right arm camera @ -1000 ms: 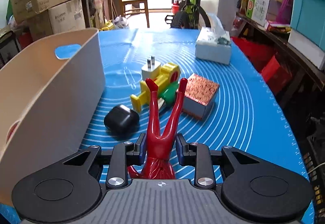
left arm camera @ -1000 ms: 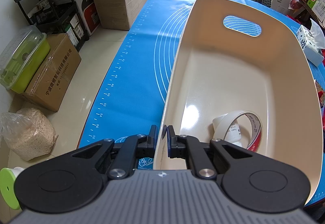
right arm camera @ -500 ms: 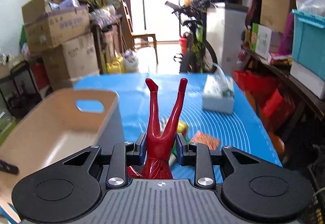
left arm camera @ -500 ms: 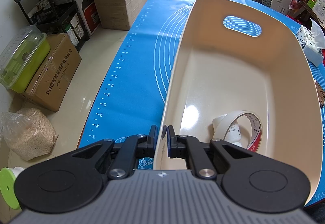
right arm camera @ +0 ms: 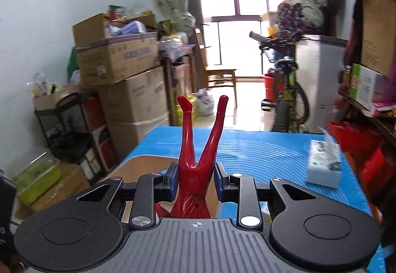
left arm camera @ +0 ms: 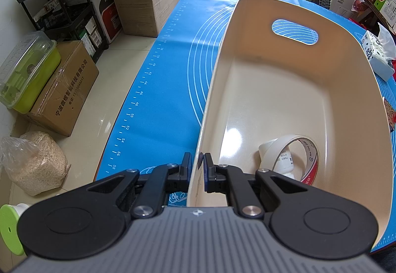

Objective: Organize rigid objects
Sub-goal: 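Carry the red figure into the basket and open the right gripper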

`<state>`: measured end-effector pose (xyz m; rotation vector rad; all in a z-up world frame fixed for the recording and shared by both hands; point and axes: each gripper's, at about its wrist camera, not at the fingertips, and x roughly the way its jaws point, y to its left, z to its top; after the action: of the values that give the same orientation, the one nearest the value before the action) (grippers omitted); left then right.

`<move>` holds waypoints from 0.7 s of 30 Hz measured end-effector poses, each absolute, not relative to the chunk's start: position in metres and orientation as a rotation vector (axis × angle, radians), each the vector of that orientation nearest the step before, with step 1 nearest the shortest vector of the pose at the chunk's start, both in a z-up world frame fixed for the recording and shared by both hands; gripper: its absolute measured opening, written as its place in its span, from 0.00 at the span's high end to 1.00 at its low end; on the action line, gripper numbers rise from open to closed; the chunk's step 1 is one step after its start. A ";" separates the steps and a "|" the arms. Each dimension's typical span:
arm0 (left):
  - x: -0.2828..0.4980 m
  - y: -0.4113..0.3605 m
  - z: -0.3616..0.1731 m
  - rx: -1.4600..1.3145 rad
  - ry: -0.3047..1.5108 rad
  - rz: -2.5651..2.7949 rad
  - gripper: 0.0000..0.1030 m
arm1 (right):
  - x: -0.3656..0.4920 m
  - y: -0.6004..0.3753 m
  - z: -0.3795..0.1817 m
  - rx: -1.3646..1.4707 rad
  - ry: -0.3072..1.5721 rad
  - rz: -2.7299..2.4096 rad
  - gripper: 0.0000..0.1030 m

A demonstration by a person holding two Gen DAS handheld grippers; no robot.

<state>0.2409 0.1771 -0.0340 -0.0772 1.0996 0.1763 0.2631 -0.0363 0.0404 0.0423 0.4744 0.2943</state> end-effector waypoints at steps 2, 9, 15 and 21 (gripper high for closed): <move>0.241 0.177 -0.034 -0.077 1.100 0.176 0.89 | 0.265 -0.024 0.037 0.027 0.486 0.315 0.63; 0.241 0.177 -0.034 -0.076 1.099 0.176 0.89 | 0.267 0.001 0.009 0.001 0.582 0.365 0.63; 0.241 0.177 -0.034 -0.075 1.099 0.176 0.89 | 0.269 0.014 -0.018 -0.034 0.694 0.391 0.63; 0.241 0.177 -0.034 -0.075 1.098 0.175 0.89 | 0.272 0.024 -0.042 -0.087 0.800 0.404 0.63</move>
<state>0.2411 0.1769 -0.0339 -0.0750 1.0983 0.1748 0.2720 0.0236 -0.0422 -0.0871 0.8001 0.4045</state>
